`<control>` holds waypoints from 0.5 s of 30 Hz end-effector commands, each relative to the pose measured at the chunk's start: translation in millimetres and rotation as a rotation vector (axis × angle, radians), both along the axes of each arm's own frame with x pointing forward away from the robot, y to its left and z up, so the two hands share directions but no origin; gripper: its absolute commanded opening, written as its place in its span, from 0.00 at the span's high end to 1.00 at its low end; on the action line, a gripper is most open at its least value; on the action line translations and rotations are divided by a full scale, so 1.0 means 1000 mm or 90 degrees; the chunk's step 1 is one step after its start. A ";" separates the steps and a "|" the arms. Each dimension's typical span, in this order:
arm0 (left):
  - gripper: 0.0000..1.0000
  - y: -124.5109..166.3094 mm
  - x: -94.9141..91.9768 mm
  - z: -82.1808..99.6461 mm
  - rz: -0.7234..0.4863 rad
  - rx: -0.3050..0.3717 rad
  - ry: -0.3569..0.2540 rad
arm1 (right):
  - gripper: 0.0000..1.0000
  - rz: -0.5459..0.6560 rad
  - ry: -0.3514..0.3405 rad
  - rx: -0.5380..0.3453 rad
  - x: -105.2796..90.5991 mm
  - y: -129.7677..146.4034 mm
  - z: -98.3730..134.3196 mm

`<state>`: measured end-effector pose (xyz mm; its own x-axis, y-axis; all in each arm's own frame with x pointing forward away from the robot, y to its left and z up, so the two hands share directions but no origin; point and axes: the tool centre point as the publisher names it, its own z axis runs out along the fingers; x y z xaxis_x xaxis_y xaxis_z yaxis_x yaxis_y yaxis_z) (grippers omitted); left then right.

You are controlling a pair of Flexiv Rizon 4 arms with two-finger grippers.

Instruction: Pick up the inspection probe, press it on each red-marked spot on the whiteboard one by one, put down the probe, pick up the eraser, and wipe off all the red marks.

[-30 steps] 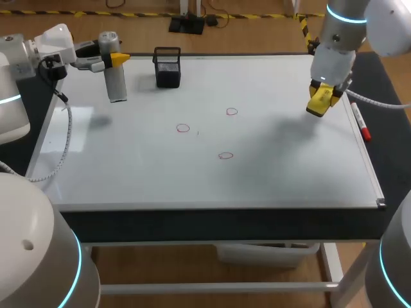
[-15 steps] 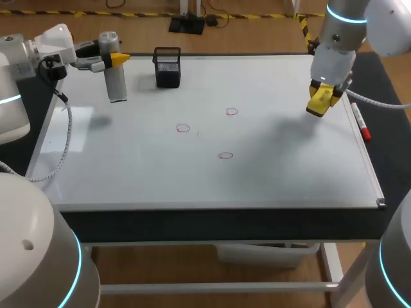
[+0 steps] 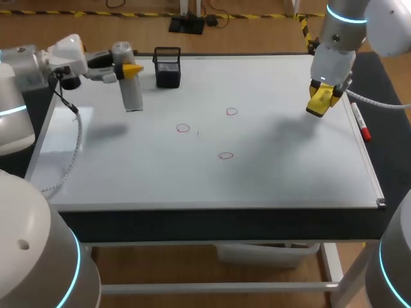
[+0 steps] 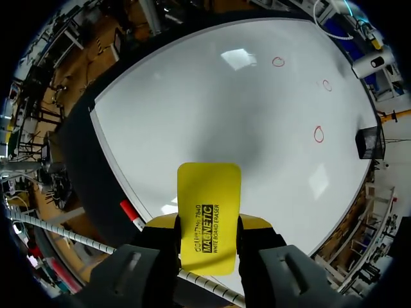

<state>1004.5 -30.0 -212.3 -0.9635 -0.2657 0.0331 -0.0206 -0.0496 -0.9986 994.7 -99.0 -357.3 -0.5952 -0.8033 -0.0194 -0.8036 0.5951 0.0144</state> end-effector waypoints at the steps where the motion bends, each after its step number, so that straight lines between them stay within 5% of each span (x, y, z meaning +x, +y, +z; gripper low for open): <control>1: 1.00 -0.026 -0.005 -0.009 -0.022 -0.006 -0.005 | 1.00 0.001 0.000 -0.002 0.000 -0.001 0.001; 15: 1.00 -0.082 -0.017 -0.018 -0.096 -0.022 -0.014 | 1.00 0.001 0.000 -0.002 0.000 -0.001 0.001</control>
<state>978.4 -104.8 -225.7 -0.9915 -0.1292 0.0171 -0.0077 -0.0730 -0.9973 994.7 -99.0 -357.4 -0.5952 -0.8033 -0.0196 -0.8036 0.5951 0.0144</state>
